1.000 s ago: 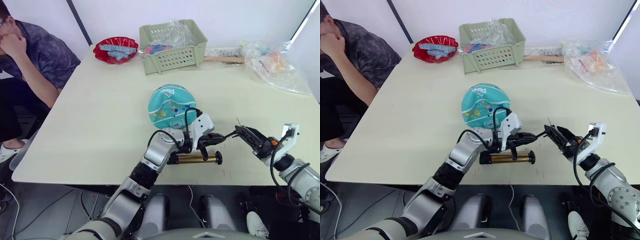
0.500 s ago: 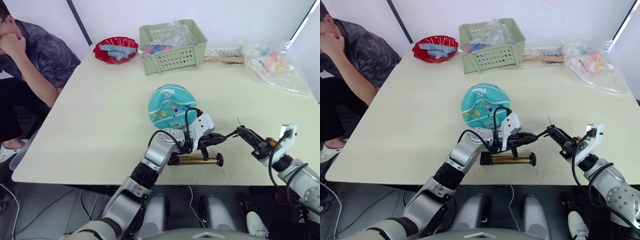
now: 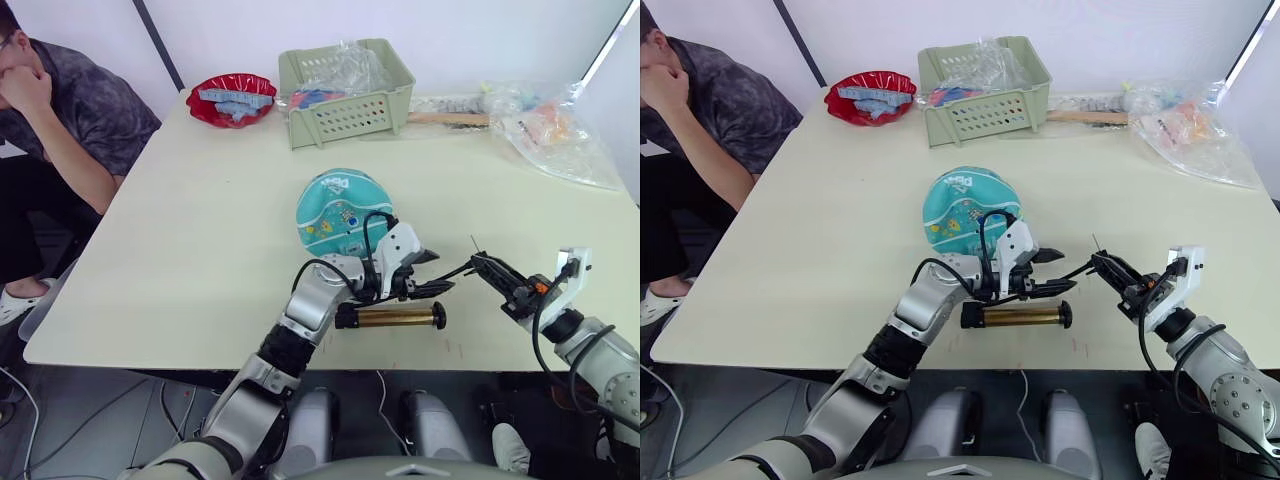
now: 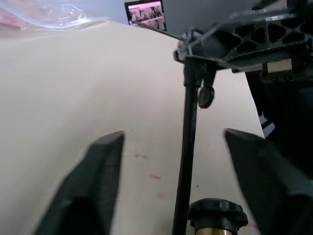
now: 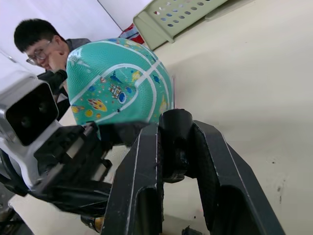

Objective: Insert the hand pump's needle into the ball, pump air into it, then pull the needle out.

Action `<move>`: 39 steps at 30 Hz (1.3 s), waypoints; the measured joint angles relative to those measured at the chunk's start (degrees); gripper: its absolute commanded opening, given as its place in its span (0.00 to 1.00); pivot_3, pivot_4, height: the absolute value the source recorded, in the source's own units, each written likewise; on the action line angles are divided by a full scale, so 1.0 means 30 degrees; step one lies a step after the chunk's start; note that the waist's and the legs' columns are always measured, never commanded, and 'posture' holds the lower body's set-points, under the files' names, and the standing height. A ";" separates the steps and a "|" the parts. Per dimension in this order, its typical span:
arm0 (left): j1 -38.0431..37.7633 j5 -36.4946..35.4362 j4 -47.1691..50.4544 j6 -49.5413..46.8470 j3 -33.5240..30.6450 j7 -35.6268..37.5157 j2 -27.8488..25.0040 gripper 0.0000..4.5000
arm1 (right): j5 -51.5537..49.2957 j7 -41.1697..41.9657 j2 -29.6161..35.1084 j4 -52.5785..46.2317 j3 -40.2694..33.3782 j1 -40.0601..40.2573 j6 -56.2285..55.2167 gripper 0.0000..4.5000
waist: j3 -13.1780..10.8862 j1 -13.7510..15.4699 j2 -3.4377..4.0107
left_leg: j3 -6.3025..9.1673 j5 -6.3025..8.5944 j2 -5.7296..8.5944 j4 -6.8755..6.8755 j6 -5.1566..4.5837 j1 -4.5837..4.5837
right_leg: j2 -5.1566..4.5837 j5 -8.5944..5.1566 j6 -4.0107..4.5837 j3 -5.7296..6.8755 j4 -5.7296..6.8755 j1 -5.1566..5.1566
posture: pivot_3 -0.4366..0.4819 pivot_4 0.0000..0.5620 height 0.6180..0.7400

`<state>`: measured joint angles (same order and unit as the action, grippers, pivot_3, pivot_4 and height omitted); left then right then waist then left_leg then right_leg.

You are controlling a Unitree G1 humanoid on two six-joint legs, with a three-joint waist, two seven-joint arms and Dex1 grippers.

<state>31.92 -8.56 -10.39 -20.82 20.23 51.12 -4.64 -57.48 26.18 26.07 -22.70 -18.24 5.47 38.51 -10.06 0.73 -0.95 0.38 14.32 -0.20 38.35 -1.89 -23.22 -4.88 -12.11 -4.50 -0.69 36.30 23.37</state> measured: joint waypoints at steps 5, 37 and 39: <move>0.0045 -0.0694 0.1526 -0.0250 -0.0536 0.0374 -0.0697 0.99 | 0.1233 0.1128 0.0539 -0.0133 -0.0027 0.0158 -0.1039 0.08 | 0.0000 0.0005 0.0001 | 0.0001 0.0000 -0.0001 0.0000 0.0000 -0.0011 | 0.0001 0.0000 0.0000 0.0001 0.0000 0.0011 | 0.48 0.27 1.00; 0.0558 -0.3811 0.4791 -0.3021 -0.8089 -0.0525 -1.0136 0.99 | 0.9688 1.0094 0.2786 0.1798 0.2234 -0.0701 -1.2881 0.08 | -0.0007 -0.0002 -0.0010 | -0.0037 -0.0005 -0.0005 0.0017 0.0008 -0.0062 | 0.0010 0.0002 0.0001 0.0050 0.0010 0.0055 | 0.48 0.27 1.00; 0.0557 -0.3606 0.4354 -0.2795 -0.8033 -0.0446 -1.0280 0.99 | 0.9681 1.0276 0.2697 0.1872 0.2292 -0.0723 -1.3024 0.08 | -0.0007 -0.0005 -0.0011 | -0.0046 -0.0005 -0.0004 0.0018 0.0009 -0.0063 | 0.0010 0.0003 0.0000 0.0051 0.0010 0.0054 | 0.48 0.27 1.00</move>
<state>33.59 -19.37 2.67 -29.21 -3.87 49.79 -35.48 -28.44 57.01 34.16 -17.09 -11.37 3.30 -0.56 -10.08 0.72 -0.98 0.24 14.31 -0.21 38.40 -1.86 -23.41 -4.85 -12.11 -4.49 -0.54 36.33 23.54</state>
